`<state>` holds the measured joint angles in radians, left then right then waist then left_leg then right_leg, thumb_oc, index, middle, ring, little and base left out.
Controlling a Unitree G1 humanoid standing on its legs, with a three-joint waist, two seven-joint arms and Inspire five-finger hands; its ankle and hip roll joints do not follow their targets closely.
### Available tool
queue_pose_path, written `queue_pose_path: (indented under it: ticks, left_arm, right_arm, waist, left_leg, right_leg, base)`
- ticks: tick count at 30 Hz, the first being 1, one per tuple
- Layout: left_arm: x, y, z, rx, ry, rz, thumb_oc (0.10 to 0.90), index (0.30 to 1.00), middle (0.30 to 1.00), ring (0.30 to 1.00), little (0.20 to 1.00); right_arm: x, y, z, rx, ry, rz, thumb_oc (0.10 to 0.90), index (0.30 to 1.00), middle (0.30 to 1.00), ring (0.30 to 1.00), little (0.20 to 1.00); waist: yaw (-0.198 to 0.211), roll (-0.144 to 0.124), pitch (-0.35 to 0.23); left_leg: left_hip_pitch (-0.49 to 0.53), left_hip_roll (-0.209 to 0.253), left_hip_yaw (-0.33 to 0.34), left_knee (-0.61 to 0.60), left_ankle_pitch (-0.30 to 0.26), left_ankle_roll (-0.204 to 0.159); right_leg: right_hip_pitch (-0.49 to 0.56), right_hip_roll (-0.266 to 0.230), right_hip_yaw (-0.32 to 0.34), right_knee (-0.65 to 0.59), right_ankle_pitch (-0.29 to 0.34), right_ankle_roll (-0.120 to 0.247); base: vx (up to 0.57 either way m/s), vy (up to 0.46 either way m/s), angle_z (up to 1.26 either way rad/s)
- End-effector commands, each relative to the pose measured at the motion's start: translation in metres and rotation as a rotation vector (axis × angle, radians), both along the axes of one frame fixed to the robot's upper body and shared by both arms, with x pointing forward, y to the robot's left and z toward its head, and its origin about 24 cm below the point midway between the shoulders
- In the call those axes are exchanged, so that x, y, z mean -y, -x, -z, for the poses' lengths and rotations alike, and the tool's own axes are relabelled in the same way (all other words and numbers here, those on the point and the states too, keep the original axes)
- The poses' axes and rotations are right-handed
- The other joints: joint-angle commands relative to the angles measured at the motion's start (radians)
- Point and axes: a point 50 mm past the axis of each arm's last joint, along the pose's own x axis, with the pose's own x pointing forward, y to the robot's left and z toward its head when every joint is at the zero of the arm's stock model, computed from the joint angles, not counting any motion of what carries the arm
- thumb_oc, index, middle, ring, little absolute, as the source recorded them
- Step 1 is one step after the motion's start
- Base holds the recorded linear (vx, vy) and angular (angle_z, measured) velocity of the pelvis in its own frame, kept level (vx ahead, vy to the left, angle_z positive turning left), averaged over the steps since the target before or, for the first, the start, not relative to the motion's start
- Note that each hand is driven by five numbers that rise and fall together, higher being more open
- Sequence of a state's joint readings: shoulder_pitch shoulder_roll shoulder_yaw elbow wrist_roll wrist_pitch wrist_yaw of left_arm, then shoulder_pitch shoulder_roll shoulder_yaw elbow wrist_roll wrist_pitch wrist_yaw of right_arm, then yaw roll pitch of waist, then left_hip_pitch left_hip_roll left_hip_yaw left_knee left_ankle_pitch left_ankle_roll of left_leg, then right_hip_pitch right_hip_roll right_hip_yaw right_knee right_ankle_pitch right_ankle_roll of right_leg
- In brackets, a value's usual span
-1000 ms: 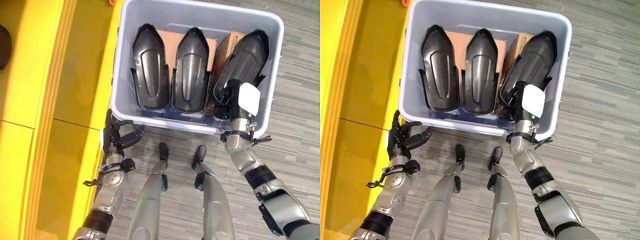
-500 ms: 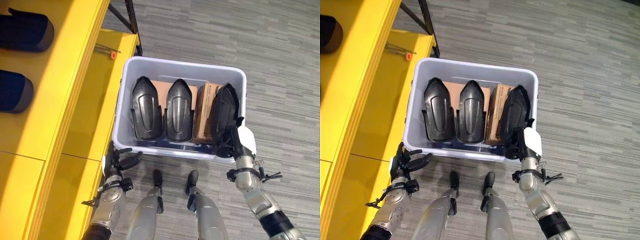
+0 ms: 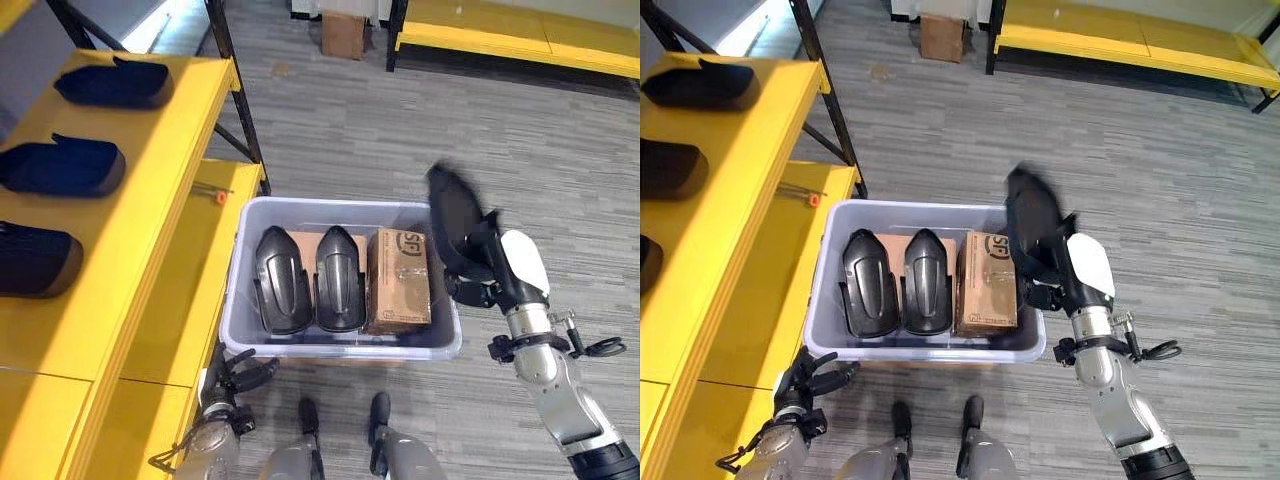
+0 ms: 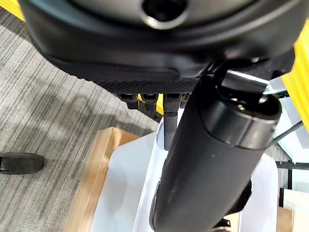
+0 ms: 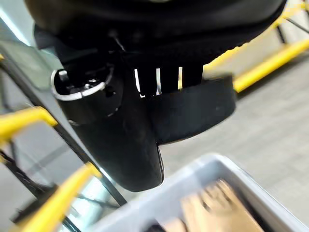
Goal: Move parts from the plastic box to the shelf.
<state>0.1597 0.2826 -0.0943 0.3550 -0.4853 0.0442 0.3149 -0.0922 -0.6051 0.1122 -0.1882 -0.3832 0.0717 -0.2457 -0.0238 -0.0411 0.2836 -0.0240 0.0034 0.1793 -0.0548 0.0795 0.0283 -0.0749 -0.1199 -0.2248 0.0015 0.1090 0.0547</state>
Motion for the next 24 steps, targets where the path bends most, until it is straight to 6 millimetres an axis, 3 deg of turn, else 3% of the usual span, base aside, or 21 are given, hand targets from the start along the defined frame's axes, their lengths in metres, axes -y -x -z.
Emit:
queue_pose_path:
  ticks: [1, 8, 15, 16, 17, 20, 21, 22, 24]
  left_arm:
    - [0.011, -0.020, -0.016, 0.118, -0.016, 0.098, 0.900, 1.000, 1.000, 1.000, 1.000]
    - [0.012, -0.009, -0.009, 0.081, 0.004, 0.092, 0.900, 1.000, 1.000, 1.000, 1.000]
    - [0.011, -0.001, -0.005, 0.075, 0.040, 0.031, 0.900, 1.000, 1.000, 1.000, 1.000]
    - [0.010, 0.001, -0.005, 0.079, 0.049, 0.014, 0.900, 1.000, 1.000, 1.000, 1.000]
    - [0.010, 0.001, -0.005, 0.081, 0.050, 0.012, 0.900, 1.000, 1.000, 1.000, 1.000]
    - [0.008, 0.003, -0.006, 0.089, 0.062, -0.014, 0.900, 1.000, 1.000, 1.000, 1.000]
    - [0.007, 0.001, -0.006, 0.093, 0.056, -0.017, 0.900, 1.000, 1.000, 1.000, 1.000]
    - [0.008, -0.001, -0.007, 0.100, 0.055, -0.007, 0.900, 1.000, 1.000, 1.000, 1.000]
    - [0.009, -0.006, -0.010, 0.112, 0.052, 0.004, 0.900, 1.000, 1.000, 1.000, 1.000]
  right_arm:
    - [-0.011, 0.001, -0.073, 0.347, 0.088, -0.108, 0.400, 0.300, 0.300, 0.300, 0.300]
    - [-0.037, -0.001, -0.112, 0.480, 0.170, -0.243, 0.400, 0.300, 0.300, 0.300, 0.300]
    - [-0.073, -0.013, -0.132, 0.537, 0.171, -0.373, 0.400, 0.300, 0.300, 0.300, 0.300]
    - [-0.084, -0.015, -0.141, 0.557, 0.185, -0.412, 0.400, 0.300, 0.300, 0.300, 0.300]
    - [-0.084, -0.016, -0.141, 0.559, 0.186, -0.415, 0.400, 0.300, 0.300, 0.300, 0.300]
    - [-0.093, -0.019, -0.156, 0.605, 0.210, -0.434, 0.400, 0.300, 0.300, 0.300, 0.300]
    - [-0.094, -0.020, -0.162, 0.620, 0.227, -0.427, 0.400, 0.300, 0.300, 0.300, 0.300]
    - [-0.093, -0.022, -0.164, 0.621, 0.236, -0.416, 0.400, 0.300, 0.300, 0.300, 0.300]
    - [-0.091, -0.022, -0.166, 0.642, 0.232, -0.398, 0.400, 0.300, 0.300, 0.300, 0.300]
  waist:
    - [0.016, -0.011, -0.115]
    - [0.043, 0.001, -0.164]
    - [0.083, 0.018, -0.151]
    - [0.108, 0.023, -0.137]
    - [0.104, 0.025, -0.135]
    - [0.136, 0.044, -0.098]
    - [0.146, 0.052, -0.087]
    - [0.143, 0.050, -0.082]
    - [0.131, 0.043, -0.082]
  left_leg:
    - [0.007, 0.046, -0.027, 0.043, -0.077, -0.032]
    - [0.035, 0.073, -0.036, 0.061, -0.081, -0.053]
    - [0.013, 0.110, -0.064, 0.140, -0.068, -0.083]
    - [-0.004, 0.116, -0.078, 0.157, -0.049, -0.091]
    - [-0.005, 0.117, -0.081, 0.159, -0.049, -0.092]
    - [-0.070, 0.117, -0.121, 0.173, 0.025, -0.120]
    - [-0.103, 0.118, -0.118, 0.171, 0.065, -0.130]
    - [-0.114, 0.115, -0.117, 0.175, 0.070, -0.131]
    - [-0.114, 0.145, -0.026, 0.232, 0.045, -0.121]
  right_leg:
    - [-0.004, -0.054, 0.006, 0.116, -0.115, 0.090]
    - [0.049, -0.024, 0.004, 0.095, -0.147, 0.064]
    - [0.091, 0.017, -0.012, 0.061, -0.168, 0.024]
    - [0.101, 0.024, -0.025, 0.043, -0.166, 0.016]
    - [0.103, 0.025, -0.028, 0.040, -0.164, 0.016]
    - [0.097, 0.031, -0.070, 0.010, -0.156, 0.006]
    - [0.087, 0.022, -0.102, 0.009, -0.153, 0.004]
    - [0.073, 0.013, -0.120, 0.017, -0.151, 0.003]
    - [0.040, -0.012, -0.178, 0.031, -0.148, -0.007]
  base:
    - [0.06, -0.075, 0.01]
    - [0.04, -0.108, 0.00]
    - [-0.02, -0.161, 0.03]
    - [-0.06, -0.147, 0.03]
    - [-0.10, -0.171, 0.08]
    - [-0.17, -0.103, 0.24]
    - [-0.23, -0.072, 0.39]
    - [-0.22, -0.087, 0.74]
    - [-0.16, -0.151, 1.50]
